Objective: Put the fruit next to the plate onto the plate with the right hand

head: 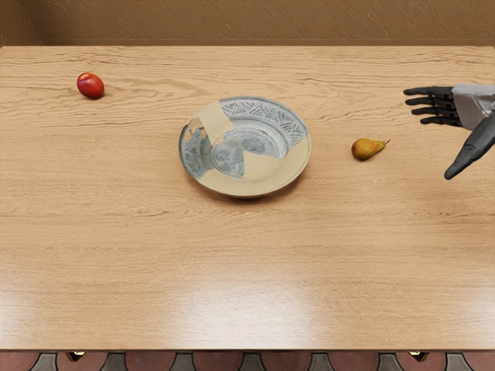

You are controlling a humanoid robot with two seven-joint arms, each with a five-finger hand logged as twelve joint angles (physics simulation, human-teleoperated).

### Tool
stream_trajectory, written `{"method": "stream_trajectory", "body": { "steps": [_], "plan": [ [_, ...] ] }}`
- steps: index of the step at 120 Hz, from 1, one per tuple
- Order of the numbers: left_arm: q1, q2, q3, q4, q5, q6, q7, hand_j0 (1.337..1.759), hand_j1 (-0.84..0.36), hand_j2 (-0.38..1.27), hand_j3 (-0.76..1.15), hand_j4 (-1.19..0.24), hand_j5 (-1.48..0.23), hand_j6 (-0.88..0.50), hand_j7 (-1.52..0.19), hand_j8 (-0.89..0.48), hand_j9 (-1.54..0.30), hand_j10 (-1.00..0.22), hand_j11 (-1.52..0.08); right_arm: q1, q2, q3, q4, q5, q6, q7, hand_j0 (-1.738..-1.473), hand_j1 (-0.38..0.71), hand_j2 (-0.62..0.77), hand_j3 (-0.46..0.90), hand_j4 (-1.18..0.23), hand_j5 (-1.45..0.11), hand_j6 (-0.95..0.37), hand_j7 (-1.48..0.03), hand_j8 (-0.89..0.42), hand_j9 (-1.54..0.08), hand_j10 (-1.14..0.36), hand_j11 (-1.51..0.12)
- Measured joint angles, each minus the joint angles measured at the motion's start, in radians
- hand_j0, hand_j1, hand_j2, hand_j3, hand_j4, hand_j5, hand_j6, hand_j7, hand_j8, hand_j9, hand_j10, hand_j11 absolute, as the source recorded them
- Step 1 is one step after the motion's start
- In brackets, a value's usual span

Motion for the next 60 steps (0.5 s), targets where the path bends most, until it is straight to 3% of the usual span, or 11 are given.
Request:
{"method": "stream_trajectory", "body": {
  "steps": [24,28,41,60],
  "plan": [
    [0.0,0.0,0.0,0.0,0.0,0.0,0.0,1.658,0.35,0.0,0.0,0.0,0.0,0.0,0.0,0.0,0.0,0.0,0.0,0.004,0.036,0.016,0.002,-0.002,0.0,-0.002,-1.658,-0.32,0.0,0.0,-0.03,-0.04,-0.03,-0.04,-0.03,-0.04,-0.03,-0.04],
    [0.0,0.0,0.0,0.0,0.0,0.0,0.0,1.658,0.35,0.0,0.0,0.0,0.0,0.0,0.0,0.0,0.0,0.0,0.0,0.013,0.048,0.017,0.001,-0.009,0.0,-0.018,-1.658,-0.32,0.0,0.0,-0.03,-0.04,-0.04,-0.04,-0.03,-0.04,-0.03,-0.04],
    [0.0,0.0,0.0,0.0,0.0,0.0,0.0,1.658,0.35,0.0,0.0,0.0,0.0,0.0,0.0,0.0,0.0,0.0,0.0,0.066,0.139,0.036,-0.002,-0.047,0.0,-0.238,-1.658,-0.32,0.0,0.0,-0.03,-0.04,-0.03,-0.04,-0.03,-0.04,-0.03,-0.04],
    [0.0,0.0,0.0,0.0,0.0,0.0,0.0,1.658,0.35,0.0,0.0,0.0,0.0,0.0,0.0,0.0,0.0,0.0,0.0,0.144,0.285,0.043,-0.032,-0.245,-0.006,-0.446,-1.658,-0.31,0.0,0.0,-0.03,-0.04,-0.03,-0.04,-0.03,-0.04,-0.03,-0.04]
  ]
}}
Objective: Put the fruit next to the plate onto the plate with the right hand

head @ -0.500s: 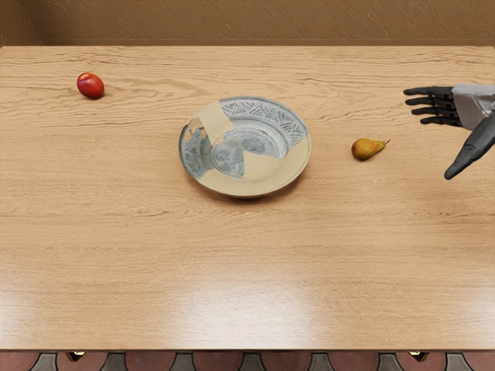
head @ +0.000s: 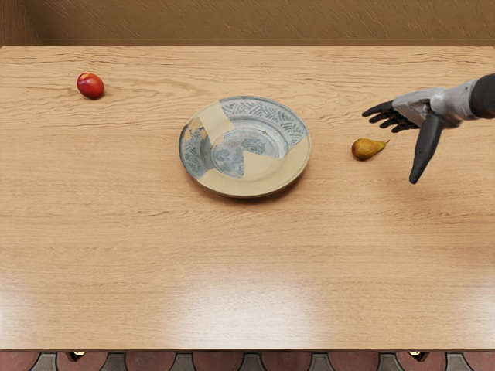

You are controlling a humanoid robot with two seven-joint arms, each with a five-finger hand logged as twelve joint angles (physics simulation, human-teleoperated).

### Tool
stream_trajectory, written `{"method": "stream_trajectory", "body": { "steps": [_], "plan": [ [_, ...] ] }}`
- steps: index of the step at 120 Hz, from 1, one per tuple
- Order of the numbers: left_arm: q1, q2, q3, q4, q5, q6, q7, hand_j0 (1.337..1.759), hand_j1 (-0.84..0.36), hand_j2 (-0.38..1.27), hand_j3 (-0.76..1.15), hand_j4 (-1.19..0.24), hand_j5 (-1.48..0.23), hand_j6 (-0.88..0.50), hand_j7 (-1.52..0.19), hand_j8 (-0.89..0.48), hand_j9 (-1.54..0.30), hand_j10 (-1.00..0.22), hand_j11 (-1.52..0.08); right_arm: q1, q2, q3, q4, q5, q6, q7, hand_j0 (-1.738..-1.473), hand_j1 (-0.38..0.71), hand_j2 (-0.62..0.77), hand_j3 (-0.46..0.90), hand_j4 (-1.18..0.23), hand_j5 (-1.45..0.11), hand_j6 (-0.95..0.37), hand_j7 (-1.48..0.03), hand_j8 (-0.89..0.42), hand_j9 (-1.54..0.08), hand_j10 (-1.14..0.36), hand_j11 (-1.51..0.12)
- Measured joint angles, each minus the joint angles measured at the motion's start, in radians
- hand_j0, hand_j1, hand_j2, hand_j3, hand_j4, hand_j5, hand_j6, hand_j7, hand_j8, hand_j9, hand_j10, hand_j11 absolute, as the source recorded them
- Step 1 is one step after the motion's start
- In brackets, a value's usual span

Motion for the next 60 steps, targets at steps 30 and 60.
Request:
{"method": "stream_trajectory", "body": {
  "steps": [30,60],
  "plan": [
    [0.0,0.0,0.0,0.0,0.0,0.0,0.0,1.658,0.35,0.0,0.0,0.0,0.0,0.0,0.0,0.0,0.0,0.0,0.0,0.026,0.165,-0.057,-0.017,-0.209,-0.262,-0.114,-1.658,-0.31,-0.01,0.0,-0.03,-0.04,-0.04,-0.04,-0.04,-0.04,-0.03,-0.04],
    [0.0,0.0,0.0,0.0,0.0,0.0,0.0,1.658,0.35,0.0,0.0,0.0,0.0,0.0,0.0,0.0,0.0,0.0,0.0,-0.043,0.326,-0.068,-0.086,-0.385,-0.432,-0.125,-1.658,-0.31,-0.01,0.0,-0.04,-0.04,-0.04,-0.04,-0.04,-0.04,-0.04,-0.04]
  ]
}}
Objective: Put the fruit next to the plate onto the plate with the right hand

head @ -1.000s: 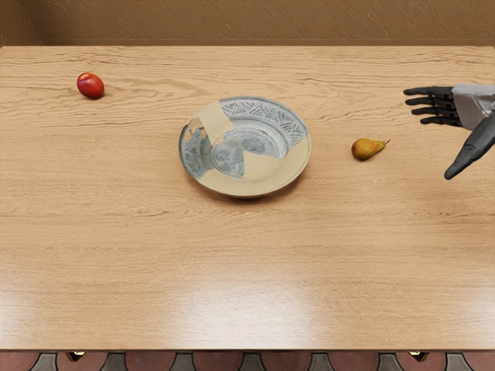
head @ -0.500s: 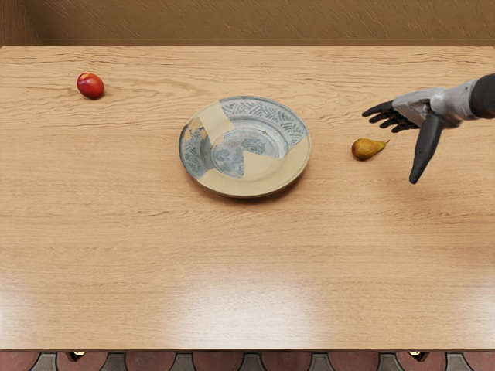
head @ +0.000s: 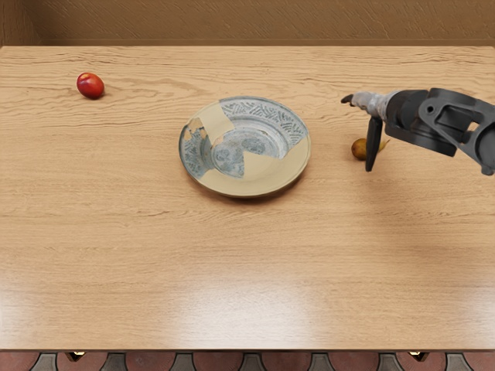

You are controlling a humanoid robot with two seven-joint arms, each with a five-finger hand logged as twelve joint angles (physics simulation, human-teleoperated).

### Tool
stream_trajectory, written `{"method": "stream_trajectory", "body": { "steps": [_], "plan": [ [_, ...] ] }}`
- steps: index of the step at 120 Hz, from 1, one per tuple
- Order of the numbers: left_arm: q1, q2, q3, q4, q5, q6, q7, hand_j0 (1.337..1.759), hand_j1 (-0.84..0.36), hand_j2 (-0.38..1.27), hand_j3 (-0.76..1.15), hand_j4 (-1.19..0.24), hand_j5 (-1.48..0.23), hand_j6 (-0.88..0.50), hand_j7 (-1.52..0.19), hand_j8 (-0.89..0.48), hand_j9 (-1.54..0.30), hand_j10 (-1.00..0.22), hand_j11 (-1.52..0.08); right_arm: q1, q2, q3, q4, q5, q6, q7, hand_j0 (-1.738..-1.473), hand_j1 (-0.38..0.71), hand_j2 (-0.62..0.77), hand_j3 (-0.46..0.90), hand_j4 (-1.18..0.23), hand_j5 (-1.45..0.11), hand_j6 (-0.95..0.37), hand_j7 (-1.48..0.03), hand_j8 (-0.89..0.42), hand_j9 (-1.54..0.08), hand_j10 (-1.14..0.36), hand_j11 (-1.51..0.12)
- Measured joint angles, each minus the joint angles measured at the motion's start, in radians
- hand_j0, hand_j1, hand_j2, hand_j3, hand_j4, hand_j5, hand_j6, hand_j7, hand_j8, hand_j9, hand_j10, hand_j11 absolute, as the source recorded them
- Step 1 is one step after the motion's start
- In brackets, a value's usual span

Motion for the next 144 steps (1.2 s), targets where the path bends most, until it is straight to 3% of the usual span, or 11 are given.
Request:
{"method": "stream_trajectory", "body": {
  "steps": [22,57,97,144],
  "plan": [
    [0.0,0.0,0.0,0.0,0.0,0.0,0.0,1.658,0.35,0.0,0.0,0.0,0.0,0.0,0.0,0.0,0.0,0.0,0.0,-0.05,0.032,-0.02,-0.053,-0.026,-0.058,0.035,-1.658,-0.26,-0.01,0.0,-0.08,-0.1,-0.08,-0.09,-0.08,-0.09,-0.08,-0.09],
    [0.0,0.0,0.0,0.0,0.0,0.0,0.0,1.658,0.35,0.0,0.0,0.0,0.0,0.0,0.0,0.0,0.0,0.0,0.0,-0.054,0.054,-0.087,-0.12,-0.033,-0.115,0.053,-1.658,-0.14,-0.03,0.0,-0.18,-0.23,-0.18,-0.23,-0.18,-0.23,-0.18,-0.23],
    [0.0,0.0,0.0,0.0,0.0,0.0,0.0,1.658,0.35,0.0,0.0,0.0,0.0,0.0,0.0,0.0,0.0,0.0,0.0,-0.055,0.097,-0.17,-0.157,-0.034,-0.235,0.108,-1.658,-0.12,-0.04,0.0,-0.2,-0.25,-0.2,-0.25,-0.2,-0.25,-0.2,-0.25],
    [0.0,0.0,0.0,0.0,0.0,0.0,0.0,1.658,0.35,0.0,0.0,0.0,0.0,0.0,0.0,0.0,0.0,0.0,0.0,-0.068,0.098,-0.185,-0.16,-0.023,-0.268,0.119,-1.658,0.0,-0.06,0.0,-0.29,-0.38,-0.3,-0.38,-0.29,-0.38,-0.29,-0.38]
  ]
}}
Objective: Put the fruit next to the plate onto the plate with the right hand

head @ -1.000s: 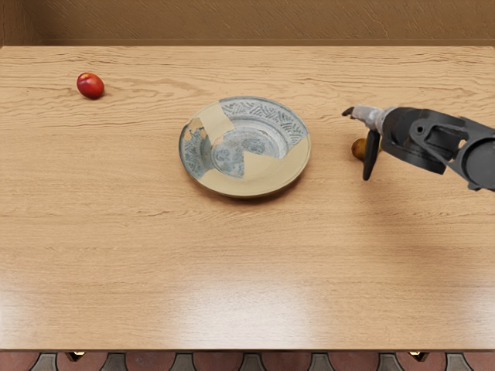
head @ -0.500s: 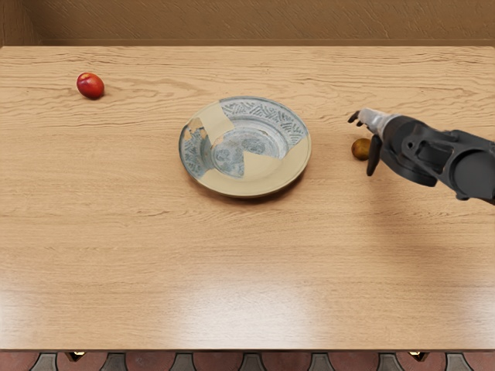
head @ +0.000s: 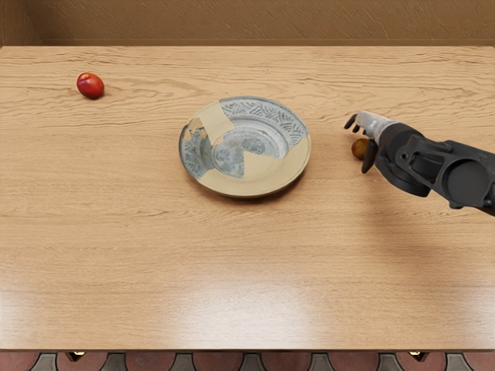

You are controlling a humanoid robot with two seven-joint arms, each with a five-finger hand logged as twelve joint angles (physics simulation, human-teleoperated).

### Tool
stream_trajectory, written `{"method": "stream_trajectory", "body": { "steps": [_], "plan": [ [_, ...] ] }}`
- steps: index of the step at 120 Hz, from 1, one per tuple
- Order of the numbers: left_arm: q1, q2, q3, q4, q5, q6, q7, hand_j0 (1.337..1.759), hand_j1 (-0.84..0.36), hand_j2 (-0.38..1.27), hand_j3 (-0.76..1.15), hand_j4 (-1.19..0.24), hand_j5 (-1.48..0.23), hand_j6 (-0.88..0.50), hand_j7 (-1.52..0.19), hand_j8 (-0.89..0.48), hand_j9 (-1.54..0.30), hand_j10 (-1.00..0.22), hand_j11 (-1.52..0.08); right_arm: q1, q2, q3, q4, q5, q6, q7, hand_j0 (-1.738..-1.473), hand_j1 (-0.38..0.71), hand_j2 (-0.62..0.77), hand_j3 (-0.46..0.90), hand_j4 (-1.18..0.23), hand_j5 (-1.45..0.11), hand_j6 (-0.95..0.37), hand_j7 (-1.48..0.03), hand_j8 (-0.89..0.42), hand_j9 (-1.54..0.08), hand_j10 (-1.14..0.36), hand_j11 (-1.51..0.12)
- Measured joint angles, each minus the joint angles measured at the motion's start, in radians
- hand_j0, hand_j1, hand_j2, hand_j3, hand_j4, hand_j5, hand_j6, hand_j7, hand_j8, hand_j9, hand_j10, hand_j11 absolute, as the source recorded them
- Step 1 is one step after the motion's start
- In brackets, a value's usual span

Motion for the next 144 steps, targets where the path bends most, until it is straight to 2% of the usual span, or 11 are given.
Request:
{"method": "stream_trajectory", "body": {
  "steps": [31,55,80,94,107,128,144],
  "plan": [
    [0.0,0.0,0.0,0.0,0.0,0.0,0.0,1.658,0.35,0.0,0.0,0.0,0.0,0.0,0.0,0.0,0.0,0.0,0.0,0.0,-0.001,-0.003,-0.021,-0.002,-0.001,-0.005,-1.658,0.05,-0.06,0.0,-0.33,-0.43,-0.34,-0.43,-0.33,-0.43,-0.33,-0.43],
    [0.0,0.0,0.0,0.0,0.0,0.0,0.0,1.658,0.35,0.0,0.0,0.0,0.0,0.0,0.0,0.0,0.0,0.0,0.0,-0.003,0.002,-0.003,-0.027,-0.003,-0.001,-0.009,-1.658,0.11,-0.07,0.0,-0.39,-0.5,-0.39,-0.5,-0.39,-0.5,-0.38,-0.5],
    [0.0,0.0,0.0,0.0,0.0,0.0,0.0,1.658,0.35,0.0,0.0,0.0,0.0,0.0,0.0,0.0,0.0,0.0,0.0,-0.005,0.004,-0.004,-0.028,-0.004,-0.002,-0.01,-1.658,0.17,-0.08,0.0,-0.44,-0.56,-0.44,-0.57,-0.42,-0.56,-0.35,-0.57],
    [0.0,0.0,0.0,0.0,0.0,0.0,0.0,1.658,0.35,0.0,0.0,0.0,0.0,0.0,0.0,0.0,0.0,0.0,0.0,-0.003,0.004,-0.003,-0.028,-0.004,-0.002,-0.011,-1.658,0.22,-0.09,0.0,-0.48,-0.61,-0.48,-0.61,-0.47,-0.61,-0.4,-0.61],
    [0.0,0.0,0.0,0.0,0.0,0.0,0.0,1.658,0.35,0.0,0.0,0.0,0.0,0.0,0.0,0.0,0.0,0.0,0.0,-0.004,0.005,-0.002,-0.028,-0.003,-0.003,-0.011,-1.657,0.25,-0.04,0.0,-0.51,-0.67,-0.52,-0.67,-0.44,-0.67,-0.37,-0.67],
    [0.0,0.0,0.0,0.0,0.0,0.0,0.0,1.658,0.35,0.0,0.0,0.0,0.0,0.0,0.0,0.0,0.0,0.0,0.0,-0.012,0.007,-0.001,-0.027,-0.007,-0.018,-0.011,-1.652,0.25,-0.03,0.0,-0.55,-0.72,-0.5,-0.71,-0.42,-0.72,-0.36,-0.73],
    [0.0,0.0,0.0,0.0,0.0,0.0,0.0,1.658,0.35,0.0,0.0,0.0,0.0,0.0,0.0,0.0,0.0,0.0,0.0,-0.015,0.007,-0.001,-0.028,-0.008,-0.026,-0.011,-1.653,0.25,0.01,0.0,-0.58,-0.72,-0.51,-0.73,-0.44,-0.73,-0.38,-0.75]
  ]
}}
